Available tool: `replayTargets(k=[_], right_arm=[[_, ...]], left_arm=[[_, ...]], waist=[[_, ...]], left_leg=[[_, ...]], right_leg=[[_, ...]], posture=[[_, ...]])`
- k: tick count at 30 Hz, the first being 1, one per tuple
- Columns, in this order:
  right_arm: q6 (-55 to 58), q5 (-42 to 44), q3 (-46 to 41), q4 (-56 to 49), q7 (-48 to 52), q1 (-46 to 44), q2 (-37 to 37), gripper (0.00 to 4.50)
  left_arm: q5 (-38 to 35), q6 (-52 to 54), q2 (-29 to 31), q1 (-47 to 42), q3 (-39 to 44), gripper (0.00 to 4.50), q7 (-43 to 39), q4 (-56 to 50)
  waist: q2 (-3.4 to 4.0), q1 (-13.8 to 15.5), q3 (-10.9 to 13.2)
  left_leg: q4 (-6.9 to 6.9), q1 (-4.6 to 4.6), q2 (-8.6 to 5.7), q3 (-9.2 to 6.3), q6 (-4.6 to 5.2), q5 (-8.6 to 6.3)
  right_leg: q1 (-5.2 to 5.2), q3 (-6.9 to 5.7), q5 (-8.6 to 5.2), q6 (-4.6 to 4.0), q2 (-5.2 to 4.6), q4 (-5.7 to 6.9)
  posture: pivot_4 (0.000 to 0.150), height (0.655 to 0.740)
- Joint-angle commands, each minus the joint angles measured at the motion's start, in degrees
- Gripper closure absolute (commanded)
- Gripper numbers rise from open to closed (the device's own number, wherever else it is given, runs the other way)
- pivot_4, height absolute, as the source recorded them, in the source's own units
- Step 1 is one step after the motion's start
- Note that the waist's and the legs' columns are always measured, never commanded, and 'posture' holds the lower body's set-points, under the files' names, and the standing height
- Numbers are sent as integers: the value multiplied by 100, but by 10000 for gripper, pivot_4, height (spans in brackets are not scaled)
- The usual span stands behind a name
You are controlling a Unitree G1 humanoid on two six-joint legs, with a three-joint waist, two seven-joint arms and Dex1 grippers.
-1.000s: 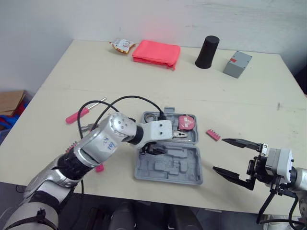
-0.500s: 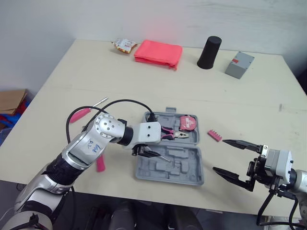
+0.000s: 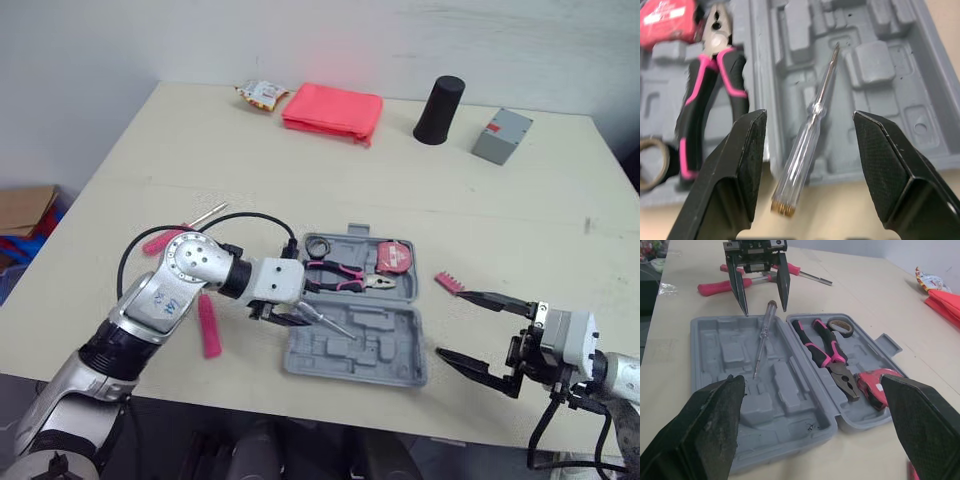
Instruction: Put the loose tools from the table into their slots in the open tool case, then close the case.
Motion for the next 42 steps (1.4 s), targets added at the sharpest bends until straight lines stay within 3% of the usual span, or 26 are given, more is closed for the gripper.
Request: replayTargets(k=[1,10,13,17,18,20,25,30,35,42], right_arm=[[12,2,-25,-191,-51,2,2,0],[58,-18,72,-231,-90,-59,33,0],[57,-15,84,-254,-113,-56,39,0],[45,-22,84,-275,-145,-30,45,0],[45,-24,84,-283,-153,-22,49,0],[46,-33,94,-320,-178,9,65,0],[38,-17,51,-368,-223,80,76,0],[35,-24,75,-336,-224,38,63,0],[25,-26,91,-329,-192,45,60,0],[40,-18,110,-244,-132,-98,14,0]], left_arm=[[375,-407,1,-134,-148,17616,-105,202],[857,-472,-180,-443,-456,17616,-425,481],[925,-374,-250,-470,-485,26318,-502,489],[991,-257,-268,-497,-455,43260,-535,473],[996,-247,-277,-513,-441,44451,-533,477],[926,-152,-312,-539,-354,44451,-505,416],[27,2087,-399,-540,97,44451,-579,-810],[200,3403,-594,-451,-135,44451,88,-1313],[543,3755,-720,-450,-497,44451,719,-1390],[527,3959,-778,-406,-865,44451,938,-1328]], waist=[[0,-4,0],[0,-17,0],[0,-22,0],[0,-19,0],[0,-19,0],[0,-18,0],[0,-20,0],[0,-19,0],[0,-17,0],[0,-17,0]], left_leg=[[0,0,1,0,-1,0],[2,4,4,2,-5,3],[1,3,4,3,-5,3],[1,3,8,3,-6,4],[2,3,8,2,-6,4],[4,3,7,3,-6,4],[2,-2,7,1,-6,4],[4,2,7,0,-10,6],[4,3,5,-1,-8,7],[4,2,5,-1,-8,7]], right_leg=[[0,0,0,0,1,1],[-2,2,0,0,5,12],[-2,2,0,0,6,11],[-6,2,0,0,8,15],[-6,2,0,0,8,15],[-6,3,0,0,6,16],[-8,2,-1,0,5,16],[-7,3,-1,1,8,22],[-7,5,-1,0,7,25],[-7,5,-1,0,5,24]], posture=[[1500,7400],[1500,7400],[1500,7400],[1500,7400],[1500,7400],[1500,7400],[1500,7400],[1500,7400],[1500,7400],[1500,7400]])
